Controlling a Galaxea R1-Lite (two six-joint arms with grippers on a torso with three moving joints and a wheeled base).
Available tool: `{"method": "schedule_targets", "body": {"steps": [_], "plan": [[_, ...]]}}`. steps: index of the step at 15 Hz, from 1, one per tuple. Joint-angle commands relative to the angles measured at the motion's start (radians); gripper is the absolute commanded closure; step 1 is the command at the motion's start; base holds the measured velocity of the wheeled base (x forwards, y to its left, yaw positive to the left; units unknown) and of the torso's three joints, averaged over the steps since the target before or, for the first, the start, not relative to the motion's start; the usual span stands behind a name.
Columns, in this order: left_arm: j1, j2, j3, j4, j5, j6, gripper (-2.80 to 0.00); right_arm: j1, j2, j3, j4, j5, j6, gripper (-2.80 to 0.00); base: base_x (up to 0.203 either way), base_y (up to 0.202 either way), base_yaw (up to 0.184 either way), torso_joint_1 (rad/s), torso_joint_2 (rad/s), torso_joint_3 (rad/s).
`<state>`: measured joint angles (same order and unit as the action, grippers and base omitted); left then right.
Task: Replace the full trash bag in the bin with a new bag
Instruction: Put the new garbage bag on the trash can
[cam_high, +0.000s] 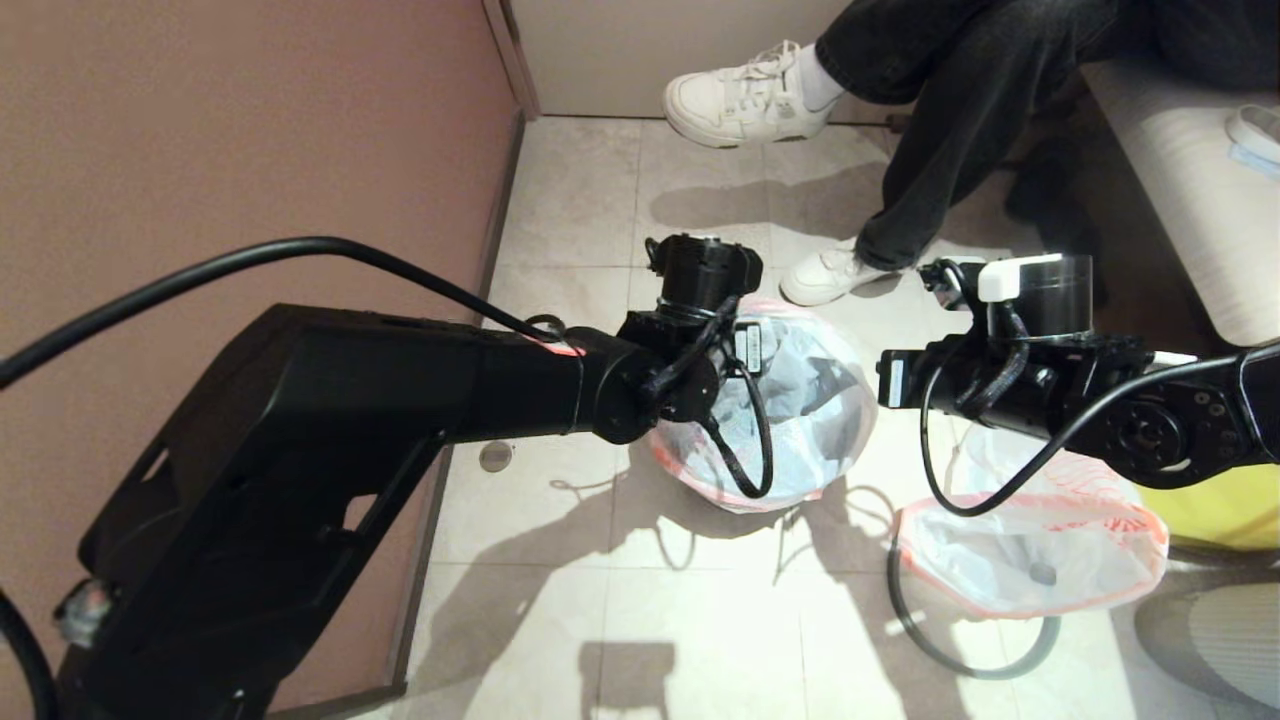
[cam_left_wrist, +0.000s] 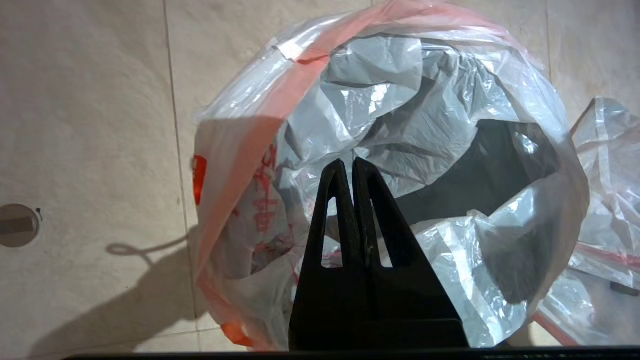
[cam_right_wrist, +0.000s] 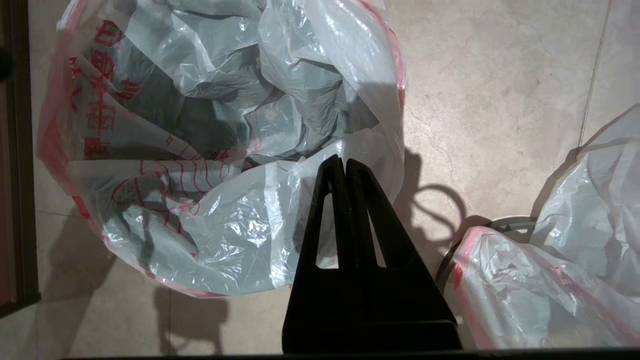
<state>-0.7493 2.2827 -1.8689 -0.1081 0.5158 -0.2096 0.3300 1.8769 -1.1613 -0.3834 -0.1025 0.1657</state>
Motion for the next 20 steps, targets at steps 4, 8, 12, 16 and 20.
{"method": "schedule_targets", "body": {"steps": [4, 8, 12, 16, 20], "plan": [[0.017, 0.084, -0.076, 0.067, -0.003, 0.0, 0.0, 0.009, -0.004, 0.0, -0.003, -0.005, 0.001, 0.0, 0.0, 0.0, 0.0, 0.0, 0.0, 0.0], [0.045, 0.118, -0.084, 0.067, -0.006, 0.009, 0.0, 0.012, -0.022, 0.003, -0.003, -0.009, 0.001, 0.0, 0.0, 0.0, 0.0, 0.0, 0.0, 0.0], [0.048, 0.158, -0.084, -0.064, -0.027, 0.024, 0.0, 0.015, -0.019, 0.008, -0.005, -0.02, -0.002, 0.0, 0.0, 0.0, 0.0, 0.0, 0.0, 0.0], [0.079, 0.183, -0.084, -0.143, -0.025, 0.06, 0.0, 0.017, -0.01, 0.011, -0.005, -0.02, -0.012, 0.0, 0.0, 0.0, 0.0, 0.0, 0.0, 0.0], [0.095, 0.218, -0.084, -0.324, 0.048, 0.165, 0.0, 0.017, -0.017, 0.014, -0.006, -0.021, -0.012, 0.0, 0.0, 0.0, 0.0, 0.0, 0.0, 0.0]]}}
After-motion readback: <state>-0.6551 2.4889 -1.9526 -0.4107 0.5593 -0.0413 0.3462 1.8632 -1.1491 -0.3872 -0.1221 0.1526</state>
